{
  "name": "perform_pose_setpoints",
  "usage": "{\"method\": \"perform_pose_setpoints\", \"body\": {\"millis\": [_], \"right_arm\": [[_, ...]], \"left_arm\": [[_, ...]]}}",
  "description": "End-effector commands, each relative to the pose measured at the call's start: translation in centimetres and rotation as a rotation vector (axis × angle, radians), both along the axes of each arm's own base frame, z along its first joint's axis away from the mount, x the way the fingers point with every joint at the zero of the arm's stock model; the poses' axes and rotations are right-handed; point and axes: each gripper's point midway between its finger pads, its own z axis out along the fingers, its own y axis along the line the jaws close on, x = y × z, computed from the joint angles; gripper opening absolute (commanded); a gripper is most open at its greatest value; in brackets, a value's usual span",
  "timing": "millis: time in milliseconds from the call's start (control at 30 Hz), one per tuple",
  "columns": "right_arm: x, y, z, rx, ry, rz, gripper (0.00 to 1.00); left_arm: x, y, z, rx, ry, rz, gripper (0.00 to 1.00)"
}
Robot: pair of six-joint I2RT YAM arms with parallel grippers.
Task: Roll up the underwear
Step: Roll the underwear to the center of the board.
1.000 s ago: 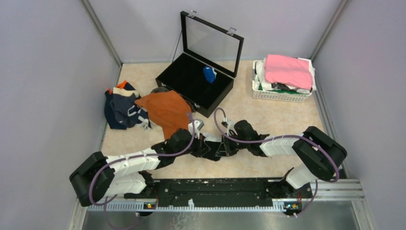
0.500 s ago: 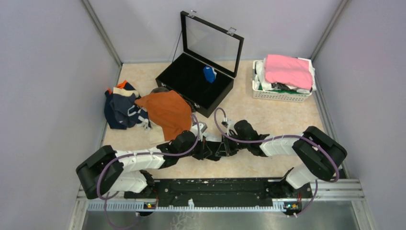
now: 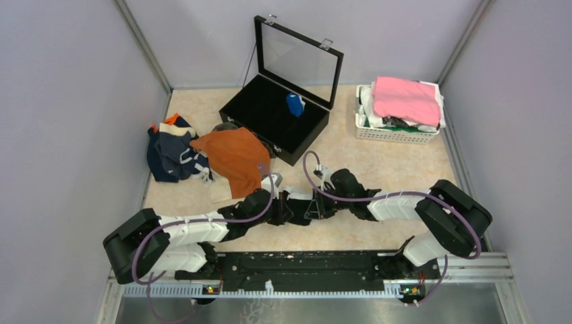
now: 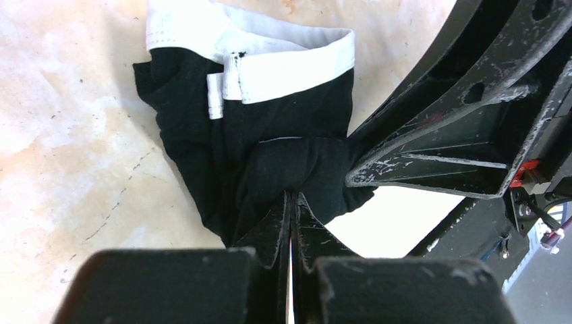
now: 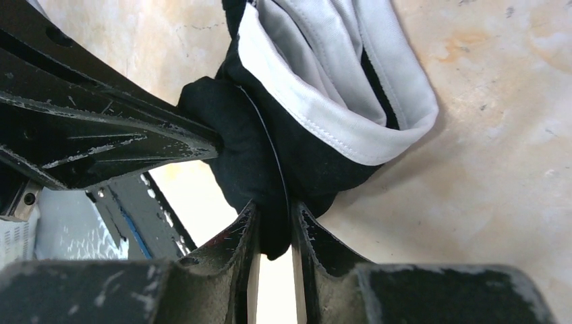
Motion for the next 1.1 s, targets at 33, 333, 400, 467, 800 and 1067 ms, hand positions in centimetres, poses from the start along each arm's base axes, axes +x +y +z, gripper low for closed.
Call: {"method": "perform_pose_setpoints", "body": {"millis": [33,333,400,467,800,1067], "right_arm": [[0.2,-2.5,-1.6,-0.112,-0.005,-0.061,0.21],[0.6,-3.1,-1.3,-0.139,-0.030,-0.078,0.24],[0.7,-3.4,-1.2,-0.151,-0.041,-0.086,0.24],[0.9,-3.7,-1.2,-0.166,-0.053,-0.095,0.24],[1.7,-4.3,1.0,-0.136,-0.184,-0.102,0.24],[2.4,-4.9,3.0,-0.077,-0.312,-0.133,0.34]], "left_arm": [[0.2,2.8,-2.7,0.126,0.024,0.085,0.00],[0.6,2.5,-3.0,0.145,0.030,0.089,0.00],[0.6,2.6,-3.1,0.149,0.031,0.089,0.00],[0.6,2.6,-3.1,0.155,0.031,0.089,0.00],[0.9,2.9,-3.3,0.173,0.031,0.110,0.00],[1.1,2.7,-3.3,0.180,0.034,0.107,0.00]]}}
